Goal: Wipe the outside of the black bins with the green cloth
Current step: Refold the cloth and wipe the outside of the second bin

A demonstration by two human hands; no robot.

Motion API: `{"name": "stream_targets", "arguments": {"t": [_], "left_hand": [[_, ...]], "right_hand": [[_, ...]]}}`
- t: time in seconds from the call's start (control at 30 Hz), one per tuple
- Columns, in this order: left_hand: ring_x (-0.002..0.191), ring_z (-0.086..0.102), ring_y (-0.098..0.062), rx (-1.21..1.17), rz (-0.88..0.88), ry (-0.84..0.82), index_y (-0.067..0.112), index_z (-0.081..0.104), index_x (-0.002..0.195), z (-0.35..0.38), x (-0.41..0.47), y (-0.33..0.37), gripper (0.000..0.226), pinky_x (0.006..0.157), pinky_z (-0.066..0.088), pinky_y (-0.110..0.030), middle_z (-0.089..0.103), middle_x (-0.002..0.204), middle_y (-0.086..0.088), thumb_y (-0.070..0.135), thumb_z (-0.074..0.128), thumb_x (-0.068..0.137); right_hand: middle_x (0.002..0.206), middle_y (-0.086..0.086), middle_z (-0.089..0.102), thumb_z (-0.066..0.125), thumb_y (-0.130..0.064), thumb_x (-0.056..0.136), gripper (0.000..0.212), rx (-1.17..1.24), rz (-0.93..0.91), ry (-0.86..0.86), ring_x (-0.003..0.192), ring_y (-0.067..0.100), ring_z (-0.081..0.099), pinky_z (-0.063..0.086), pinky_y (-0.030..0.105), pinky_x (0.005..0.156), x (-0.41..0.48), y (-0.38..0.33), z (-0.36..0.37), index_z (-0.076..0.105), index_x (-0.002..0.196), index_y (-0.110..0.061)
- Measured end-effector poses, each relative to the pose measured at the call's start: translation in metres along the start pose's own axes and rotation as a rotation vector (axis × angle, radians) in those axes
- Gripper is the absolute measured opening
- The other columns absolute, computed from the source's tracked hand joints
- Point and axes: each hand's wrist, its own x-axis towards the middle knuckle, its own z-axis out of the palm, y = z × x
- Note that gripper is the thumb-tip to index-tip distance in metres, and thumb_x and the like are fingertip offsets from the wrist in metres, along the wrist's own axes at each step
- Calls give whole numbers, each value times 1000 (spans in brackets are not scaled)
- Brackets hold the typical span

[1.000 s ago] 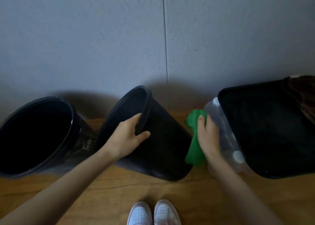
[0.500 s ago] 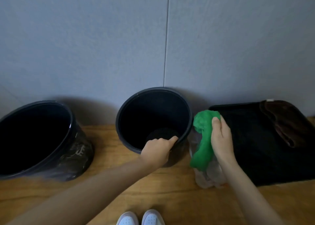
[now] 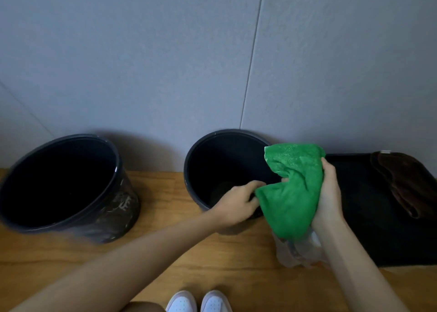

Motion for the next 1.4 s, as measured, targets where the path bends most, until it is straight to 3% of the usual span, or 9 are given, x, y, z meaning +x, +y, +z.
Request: {"name": "stream_targets", "arguments": {"t": [0.1, 0.2, 0.5, 0.73, 0.87, 1.0, 1.1, 1.23, 1.4], "left_hand": [[108, 57, -24, -823, -261, 35, 13, 56, 118, -12, -18, 24, 40, 87, 50, -34, 58, 124, -10, 2, 32, 87], [117, 56, -31, -1140, -398, -114, 17, 50, 130, -20, -38, 24, 45, 94, 47, -45, 55, 133, -9, 32, 40, 89], [110, 61, -23, -1135, -196, -116, 8, 51, 129, -61, -99, 9, 47, 85, 56, -36, 60, 127, -10, 12, 60, 82], [91, 67, -20, -1173, 5, 157, 17, 57, 116, -122, -147, -23, 44, 74, 57, -35, 66, 106, -8, 4, 53, 74], [82, 66, -22, -1191, 67, 257, 18, 59, 106, -157, -173, -42, 40, 68, 58, -33, 64, 96, -10, 3, 50, 71], [80, 63, -21, -1051, 50, 268, 17, 62, 105, -174, -185, -57, 42, 70, 54, -30, 64, 92, -9, 1, 50, 67], [80, 59, -22, -972, 10, 264, 16, 62, 102, -177, -181, -65, 40, 71, 50, -31, 61, 91, -10, 2, 50, 66], [76, 55, -22, -590, -108, 379, 12, 57, 96, -183, -171, -87, 29, 66, 48, -30, 57, 82, -9, -1, 61, 71], [79, 62, -13, -541, -258, 322, 11, 52, 108, -186, -166, -113, 28, 69, 56, -23, 60, 89, -2, 1, 62, 85]], "right_hand": [[58, 7, 63, 42, -54, 86, 54, 165, 25, -139, 51, 20, 59, 51, 25, 53, -9, 5, 13, 71, 63, -15], [65, 13, 66, 47, -51, 82, 51, 195, 59, -236, 57, 23, 63, 53, 29, 61, -25, 10, 25, 74, 71, -10], [91, 17, 69, 48, -22, 71, 38, 258, 108, -291, 79, 28, 67, 51, 42, 82, -58, 30, 63, 67, 98, -4], [112, 9, 66, 47, -18, 93, 29, -103, 278, -383, 96, 22, 65, 52, 35, 72, -70, 86, 111, 57, 119, -12], [123, 8, 56, 54, -16, 92, 42, -497, 61, -339, 104, 18, 56, 49, 35, 85, -83, 108, 135, 42, 132, -12], [131, -6, 55, 64, -50, 77, 67, -605, -83, -727, 116, 3, 52, 39, 28, 102, -96, 117, 161, 44, 134, -22], [118, -2, 66, 79, -51, 57, 81, -500, 172, -917, 109, 13, 62, 51, 33, 91, -99, 130, 172, 48, 127, -24], [98, 7, 71, 66, -4, 78, 43, -359, 281, -764, 83, 19, 71, 56, 30, 59, -97, 160, 167, 54, 119, -12], [109, 19, 67, 67, -7, 78, 44, -239, 416, -636, 97, 35, 66, 57, 37, 63, -82, 187, 154, 54, 120, -6]]}}
